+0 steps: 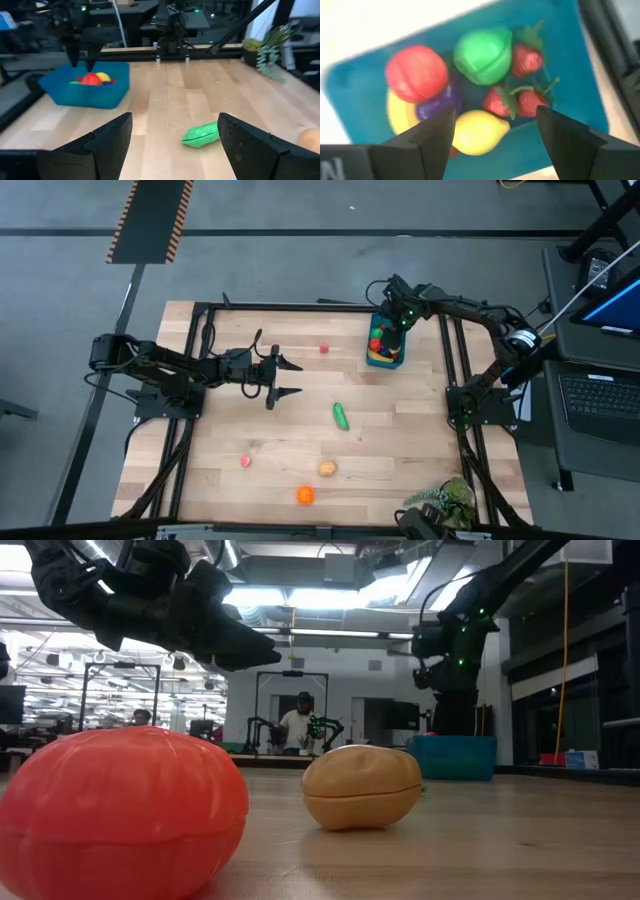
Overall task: Pick and placing Produce into tupperware
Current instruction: Put the pink peach into the blue bin
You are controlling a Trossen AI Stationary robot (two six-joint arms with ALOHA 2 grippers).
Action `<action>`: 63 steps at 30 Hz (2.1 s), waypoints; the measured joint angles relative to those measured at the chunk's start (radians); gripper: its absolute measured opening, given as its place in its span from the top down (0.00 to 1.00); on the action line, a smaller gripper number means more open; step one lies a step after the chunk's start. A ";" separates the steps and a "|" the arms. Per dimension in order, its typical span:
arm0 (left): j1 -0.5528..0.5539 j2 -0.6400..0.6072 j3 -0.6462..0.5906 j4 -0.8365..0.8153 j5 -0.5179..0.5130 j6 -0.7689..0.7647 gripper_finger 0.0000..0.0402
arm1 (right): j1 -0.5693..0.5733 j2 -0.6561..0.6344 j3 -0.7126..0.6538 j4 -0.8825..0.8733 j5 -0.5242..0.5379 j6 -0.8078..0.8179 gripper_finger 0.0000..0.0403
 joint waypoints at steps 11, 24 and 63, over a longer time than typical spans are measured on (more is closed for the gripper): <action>0.007 -0.049 -0.013 0.008 -0.131 0.017 0.29 | 0.000 -0.226 -0.104 0.297 -0.364 -0.004 0.31; 0.070 -0.339 -0.217 0.007 -0.131 -0.012 0.29 | 0.108 -0.302 -0.405 0.760 -0.538 0.119 0.31; 0.082 -0.379 -0.270 -0.103 -0.131 -0.039 0.29 | 0.248 0.300 0.384 0.148 -0.279 -0.191 0.35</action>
